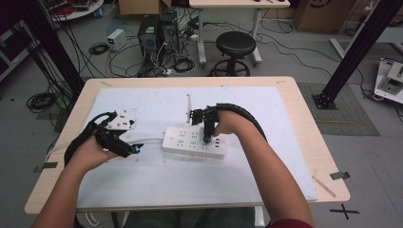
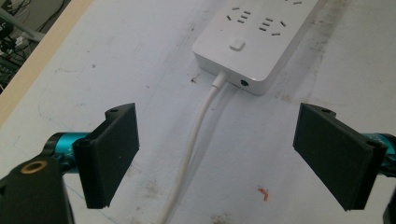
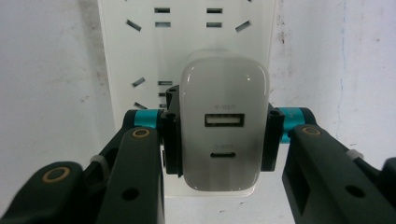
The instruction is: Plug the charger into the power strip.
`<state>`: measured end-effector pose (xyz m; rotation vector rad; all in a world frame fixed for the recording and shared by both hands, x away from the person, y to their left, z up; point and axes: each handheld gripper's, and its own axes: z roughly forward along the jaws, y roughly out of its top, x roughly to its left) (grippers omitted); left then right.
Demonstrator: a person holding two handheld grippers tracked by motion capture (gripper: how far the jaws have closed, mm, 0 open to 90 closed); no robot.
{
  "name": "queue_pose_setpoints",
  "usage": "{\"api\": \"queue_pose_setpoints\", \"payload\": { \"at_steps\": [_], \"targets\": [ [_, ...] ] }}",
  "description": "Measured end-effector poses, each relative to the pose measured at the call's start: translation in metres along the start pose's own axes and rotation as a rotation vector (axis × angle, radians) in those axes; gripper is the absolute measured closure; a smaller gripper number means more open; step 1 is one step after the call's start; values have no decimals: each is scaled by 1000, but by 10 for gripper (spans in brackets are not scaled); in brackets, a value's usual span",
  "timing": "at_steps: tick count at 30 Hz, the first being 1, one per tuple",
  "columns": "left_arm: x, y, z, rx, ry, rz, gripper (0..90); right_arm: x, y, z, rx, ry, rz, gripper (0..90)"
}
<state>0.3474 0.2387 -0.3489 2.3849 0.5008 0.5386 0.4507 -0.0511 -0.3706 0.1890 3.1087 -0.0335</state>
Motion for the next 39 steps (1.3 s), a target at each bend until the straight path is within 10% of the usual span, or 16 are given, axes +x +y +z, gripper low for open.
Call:
{"api": "queue_pose_setpoints", "payload": {
  "at_steps": [9,16,25,39],
  "targets": [
    [5,-1,-4,-8,-1,-7,144,-3,-5,-4,-53,27,42,513],
    [5,6,-3,-31,-9,17,144,3,-36,-43,-311,23,150,346],
    [9,10,-8,-106,-26,20,144,18,-81,-49,-558,50,260,265],
    [9,12,-9,-204,-42,54,144,43,-109,-53,-742,19,319,206]
  ]
}}
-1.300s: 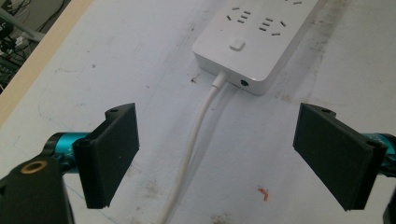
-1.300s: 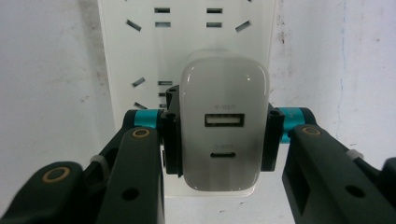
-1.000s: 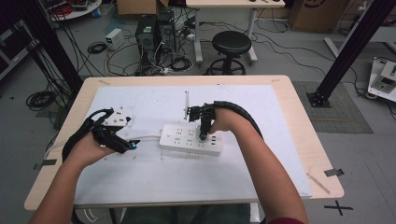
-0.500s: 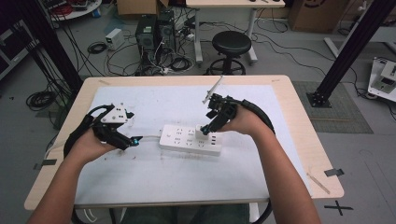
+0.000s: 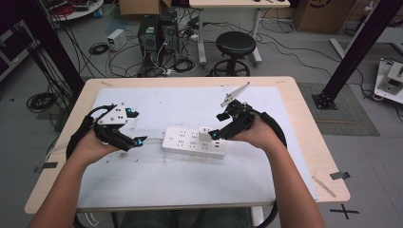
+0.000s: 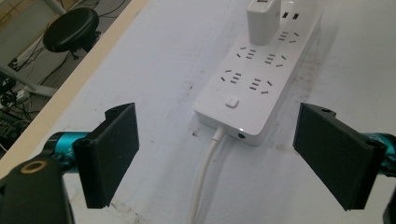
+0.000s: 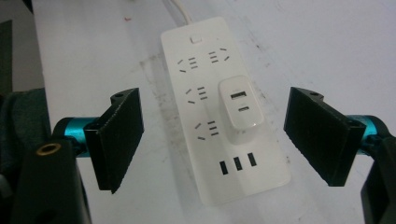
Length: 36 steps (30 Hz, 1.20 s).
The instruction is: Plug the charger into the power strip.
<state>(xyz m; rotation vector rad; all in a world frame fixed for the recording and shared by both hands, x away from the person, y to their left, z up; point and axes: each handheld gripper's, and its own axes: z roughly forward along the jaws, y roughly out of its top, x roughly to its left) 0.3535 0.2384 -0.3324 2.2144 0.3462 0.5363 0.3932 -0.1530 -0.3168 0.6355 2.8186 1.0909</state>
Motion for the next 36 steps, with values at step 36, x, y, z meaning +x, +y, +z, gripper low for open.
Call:
{"api": "queue_pose_setpoints", "payload": {
  "at_steps": [36],
  "targets": [
    [-3,-20,3,-75,-5,-79,144,4,-32,-3,-115,16,30,206]
  ]
}}
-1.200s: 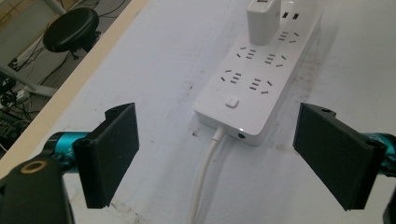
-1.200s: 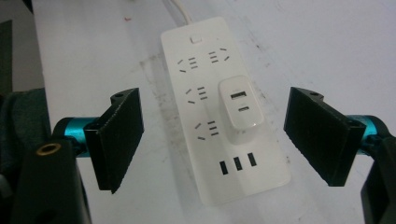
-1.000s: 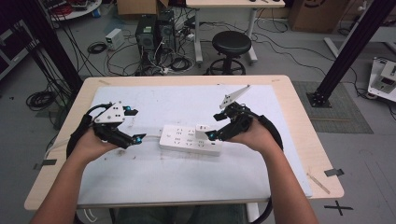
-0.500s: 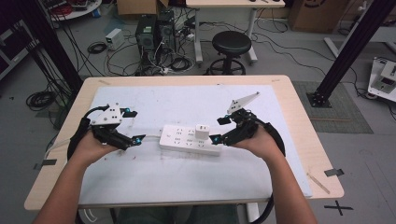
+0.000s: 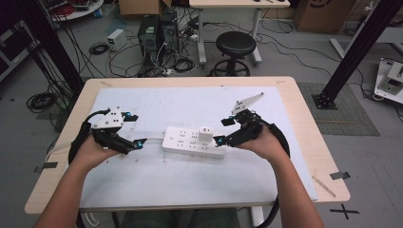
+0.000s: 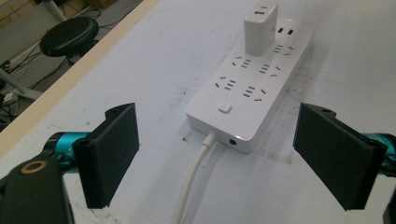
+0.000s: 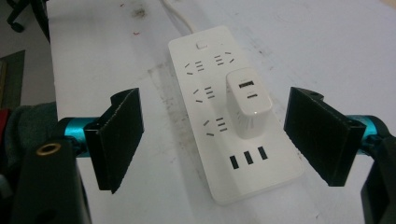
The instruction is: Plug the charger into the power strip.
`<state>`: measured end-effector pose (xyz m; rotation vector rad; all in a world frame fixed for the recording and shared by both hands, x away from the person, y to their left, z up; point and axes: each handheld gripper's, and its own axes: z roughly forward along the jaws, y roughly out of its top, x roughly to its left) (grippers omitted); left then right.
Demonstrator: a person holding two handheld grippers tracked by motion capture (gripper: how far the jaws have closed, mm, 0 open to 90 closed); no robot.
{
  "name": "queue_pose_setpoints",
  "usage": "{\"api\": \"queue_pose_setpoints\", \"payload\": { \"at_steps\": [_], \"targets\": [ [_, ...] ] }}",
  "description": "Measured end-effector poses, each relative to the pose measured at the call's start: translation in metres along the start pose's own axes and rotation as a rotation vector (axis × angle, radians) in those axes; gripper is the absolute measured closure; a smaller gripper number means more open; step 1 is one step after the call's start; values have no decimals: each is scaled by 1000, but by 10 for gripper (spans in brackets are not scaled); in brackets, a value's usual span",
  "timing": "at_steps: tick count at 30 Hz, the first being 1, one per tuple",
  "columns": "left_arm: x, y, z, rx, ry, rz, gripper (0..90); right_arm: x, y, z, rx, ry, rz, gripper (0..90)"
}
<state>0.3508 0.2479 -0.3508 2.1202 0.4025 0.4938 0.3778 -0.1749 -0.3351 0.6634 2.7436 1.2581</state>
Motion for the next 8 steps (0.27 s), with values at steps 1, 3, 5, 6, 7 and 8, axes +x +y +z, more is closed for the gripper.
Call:
{"api": "queue_pose_setpoints", "payload": {
  "at_steps": [1,3,5,6,7,8],
  "targets": [
    [0,0,0,0,0,0,144,0,0,0,0,0,0,206],
    [1,0,1,5,-1,3,144,-1,0,1,3,4,3,206],
    [1,-1,1,5,1,-1,144,-1,0,1,3,4,3,206],
    [1,-1,1,5,1,-1,144,-2,0,1,2,3,4,206],
    [2,-1,2,8,0,-2,144,-2,0,1,2,3,4,206],
    [2,-1,2,8,0,-2,144,-2,0,1,2,3,4,206]
  ]
}}
